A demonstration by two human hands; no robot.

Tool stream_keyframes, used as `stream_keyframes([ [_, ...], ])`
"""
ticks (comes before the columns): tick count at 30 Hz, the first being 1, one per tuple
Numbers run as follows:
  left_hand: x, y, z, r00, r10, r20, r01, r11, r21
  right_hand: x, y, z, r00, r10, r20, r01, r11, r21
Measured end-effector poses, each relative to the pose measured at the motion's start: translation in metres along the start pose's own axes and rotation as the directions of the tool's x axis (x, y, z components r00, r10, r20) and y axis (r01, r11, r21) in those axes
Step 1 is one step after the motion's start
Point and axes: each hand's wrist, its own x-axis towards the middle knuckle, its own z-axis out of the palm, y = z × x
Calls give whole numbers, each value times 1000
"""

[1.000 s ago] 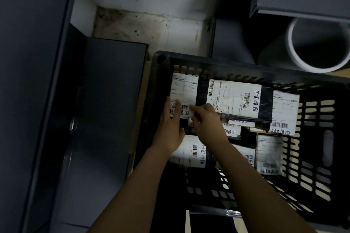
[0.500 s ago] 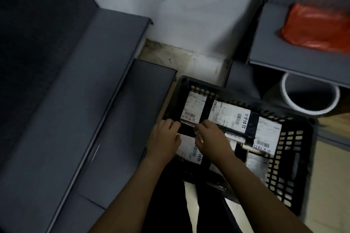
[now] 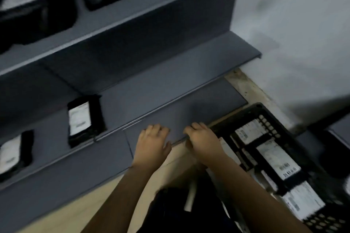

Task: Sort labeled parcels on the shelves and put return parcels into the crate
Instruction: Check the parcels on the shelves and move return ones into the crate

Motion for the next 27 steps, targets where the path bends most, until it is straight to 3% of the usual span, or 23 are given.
stream_keyframes([
  [5,-79,-53,-32,949,-309,-63,310,951,1,24,-95,7,957,-276,91,276,961,8],
  [10,-174,-102,-67,839,-517,-170,528,849,21,35,-204,31,842,-513,169,520,854,5],
  [18,-342,-184,-134,647,-707,-286,748,662,57,14,-390,90,655,-725,214,732,679,57],
  [27,-503,-255,-198,470,-820,-326,877,476,65,-20,-574,146,453,-864,222,862,487,139],
])
